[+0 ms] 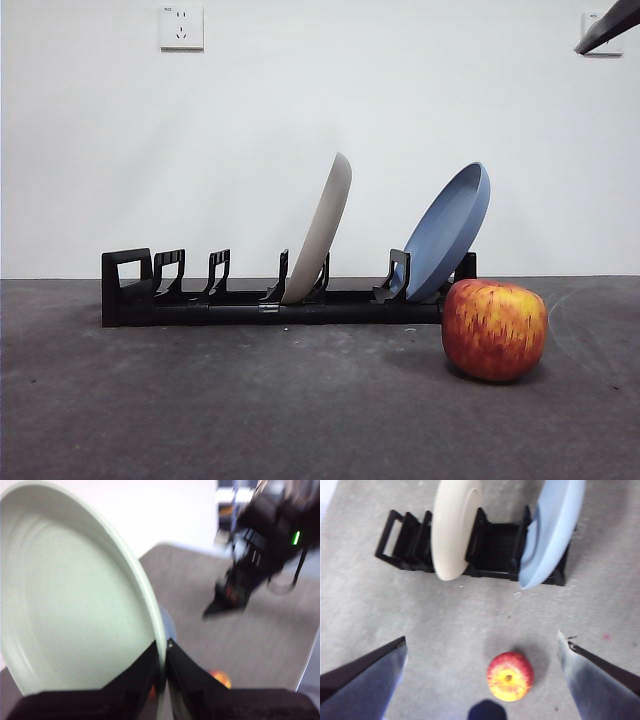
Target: Take the green plate from the plate rack,put the plate on the table,take the apple from the table,put the apple in the plate
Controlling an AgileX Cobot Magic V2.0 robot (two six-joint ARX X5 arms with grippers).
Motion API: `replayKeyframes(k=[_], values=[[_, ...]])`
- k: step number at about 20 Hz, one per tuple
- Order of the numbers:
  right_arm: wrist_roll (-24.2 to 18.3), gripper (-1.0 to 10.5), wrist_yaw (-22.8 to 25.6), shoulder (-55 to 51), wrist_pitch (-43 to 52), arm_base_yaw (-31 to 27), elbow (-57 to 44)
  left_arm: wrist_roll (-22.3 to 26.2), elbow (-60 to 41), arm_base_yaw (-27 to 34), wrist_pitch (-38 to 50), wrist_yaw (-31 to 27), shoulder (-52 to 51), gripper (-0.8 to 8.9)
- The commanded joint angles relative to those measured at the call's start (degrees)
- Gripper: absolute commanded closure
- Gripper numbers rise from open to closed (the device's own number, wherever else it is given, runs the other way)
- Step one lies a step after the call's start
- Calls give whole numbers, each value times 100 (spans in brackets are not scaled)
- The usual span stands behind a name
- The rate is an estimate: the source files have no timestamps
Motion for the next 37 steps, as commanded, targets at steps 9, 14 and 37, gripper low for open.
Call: replayKeyframes(k=[9, 14, 37], values=[[46, 446, 286, 26, 22, 7, 20, -1840, -6328, -678, 251, -1217, -2341, 822], [140, 446, 286, 26, -50, 7, 20, -1733, -7783, -667, 2402, -1255, -1727, 822], [199, 447, 286, 26, -24, 7, 20, -1071, -7805, -756, 4719, -295, 1700, 822]])
